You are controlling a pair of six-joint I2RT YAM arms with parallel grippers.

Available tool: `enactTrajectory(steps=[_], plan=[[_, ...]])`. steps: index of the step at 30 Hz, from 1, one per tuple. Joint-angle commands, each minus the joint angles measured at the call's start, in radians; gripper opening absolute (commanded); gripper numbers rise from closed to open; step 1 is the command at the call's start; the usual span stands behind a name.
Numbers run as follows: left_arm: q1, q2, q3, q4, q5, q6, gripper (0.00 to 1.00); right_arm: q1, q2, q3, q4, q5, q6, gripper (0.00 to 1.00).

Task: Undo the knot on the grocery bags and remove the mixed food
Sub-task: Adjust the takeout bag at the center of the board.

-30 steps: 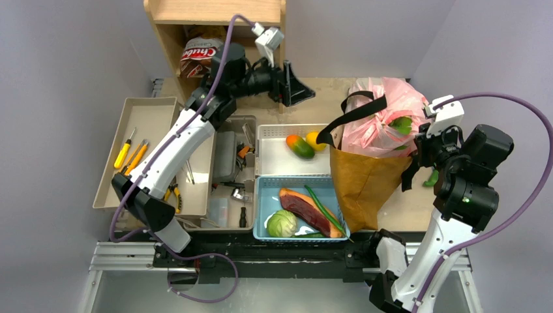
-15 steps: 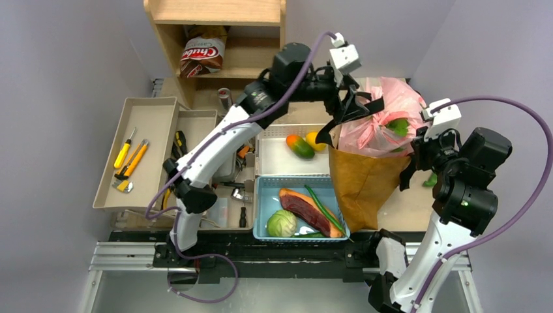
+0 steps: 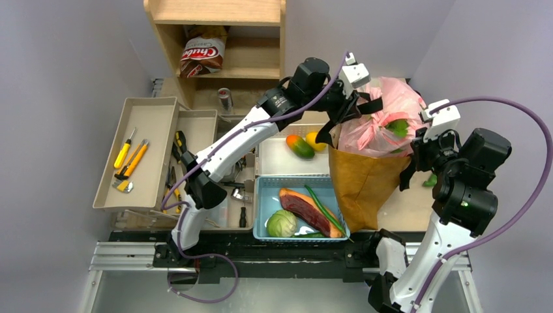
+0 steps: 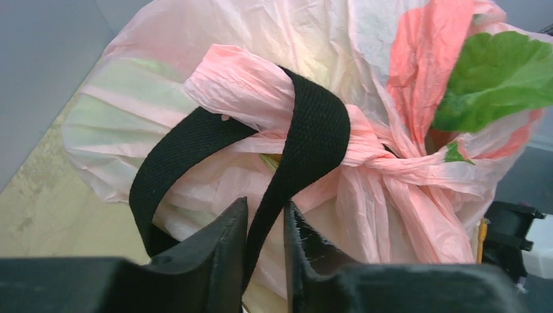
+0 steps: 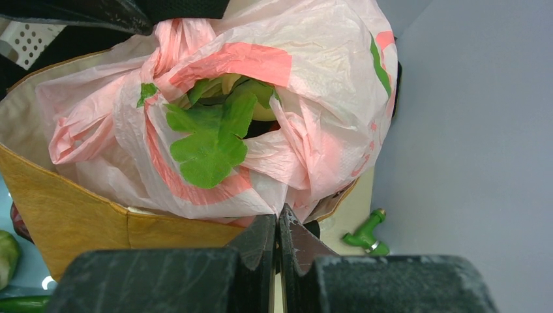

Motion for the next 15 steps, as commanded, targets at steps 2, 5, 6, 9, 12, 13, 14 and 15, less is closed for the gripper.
enactTrajectory(steps=[2,5,6,9,12,13,14,15], plan=[[0.047,-0.062,-0.008,0.088,-0.194,-0.096,0.08,-0.004,-0.012,0.038,0.032,-0.005,-0.021,0.0],[0.102,-0.09,-0.004,0.134,-0.292,-0.224,0.0,-0.002,-0.016,0.03,0.027,0.008,-0.03,0.0],[0.117,-0.101,-0.003,0.141,-0.309,-0.249,0.0,-0.002,-0.016,0.032,0.026,0.008,-0.029,0.0],[0.159,-0.137,-0.041,0.182,-0.324,-0.329,0.0,0.001,-0.018,0.035,0.026,0.008,-0.025,0.0],[0.18,-0.151,-0.058,0.156,-0.349,-0.346,0.0,0.001,-0.018,0.037,0.032,0.011,-0.017,0.0],[0.185,-0.156,-0.073,0.15,-0.32,-0.33,0.0,0.001,-0.019,0.038,0.033,0.01,-0.016,0.0],[0.188,-0.161,-0.083,0.132,-0.279,-0.313,0.11,0.0,-0.019,0.039,0.036,0.009,-0.013,0.0],[0.195,-0.172,-0.107,0.125,-0.19,-0.295,0.33,0.0,-0.019,0.04,0.04,0.008,-0.008,0.0]])
